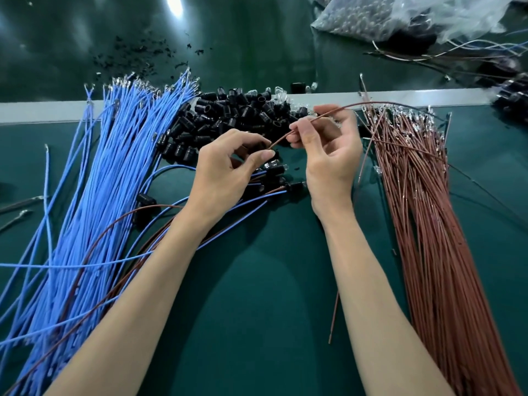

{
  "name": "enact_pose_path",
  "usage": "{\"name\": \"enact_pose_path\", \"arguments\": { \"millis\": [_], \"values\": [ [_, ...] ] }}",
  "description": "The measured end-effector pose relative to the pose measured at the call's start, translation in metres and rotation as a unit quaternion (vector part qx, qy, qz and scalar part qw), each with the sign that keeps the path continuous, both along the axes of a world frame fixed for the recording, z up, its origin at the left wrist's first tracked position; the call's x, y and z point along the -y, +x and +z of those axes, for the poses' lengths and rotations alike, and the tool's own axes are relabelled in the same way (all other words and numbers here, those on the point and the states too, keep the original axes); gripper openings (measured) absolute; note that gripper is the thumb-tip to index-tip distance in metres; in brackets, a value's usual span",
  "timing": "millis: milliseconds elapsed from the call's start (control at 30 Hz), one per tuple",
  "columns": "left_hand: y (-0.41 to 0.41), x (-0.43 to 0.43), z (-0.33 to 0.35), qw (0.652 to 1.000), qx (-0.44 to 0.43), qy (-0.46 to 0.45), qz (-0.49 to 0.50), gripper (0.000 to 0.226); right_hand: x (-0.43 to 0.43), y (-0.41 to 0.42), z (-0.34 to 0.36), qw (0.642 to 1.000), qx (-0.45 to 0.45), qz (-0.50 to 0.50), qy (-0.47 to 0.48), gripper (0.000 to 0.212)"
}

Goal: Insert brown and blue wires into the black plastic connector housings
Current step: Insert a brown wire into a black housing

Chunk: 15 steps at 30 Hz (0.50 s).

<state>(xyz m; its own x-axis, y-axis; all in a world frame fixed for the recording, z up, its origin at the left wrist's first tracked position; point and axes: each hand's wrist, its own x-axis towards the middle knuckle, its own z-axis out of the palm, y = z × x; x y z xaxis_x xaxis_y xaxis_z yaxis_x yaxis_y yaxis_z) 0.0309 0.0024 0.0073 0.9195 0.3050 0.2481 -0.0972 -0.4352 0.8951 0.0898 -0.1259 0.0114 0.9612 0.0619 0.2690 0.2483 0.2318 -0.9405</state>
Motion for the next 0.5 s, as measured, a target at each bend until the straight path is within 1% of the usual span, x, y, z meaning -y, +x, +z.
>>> {"name": "enact_pose_path", "arguments": {
  "millis": [167, 367, 500],
  "values": [
    [-0.0003, 0.0024, -0.0011, 1.000, 0.000, 0.006, -0.004, 0.010, 0.0005, 0.0006, 0.0000, 1.000, 0.000, -0.026, 0.015, 0.019],
    [0.0002, 0.0014, 0.0006, 0.999, 0.007, 0.037, 0.002, 0.012, -0.0019, -0.0016, -0.0011, 0.999, 0.015, 0.016, -0.044, 0.017],
    [0.0000, 0.0030, 0.0004, 0.999, 0.008, 0.046, 0.000, 0.016, 0.0001, -0.0009, -0.0010, 0.999, 0.010, 0.001, -0.038, 0.017]
  ]
}}
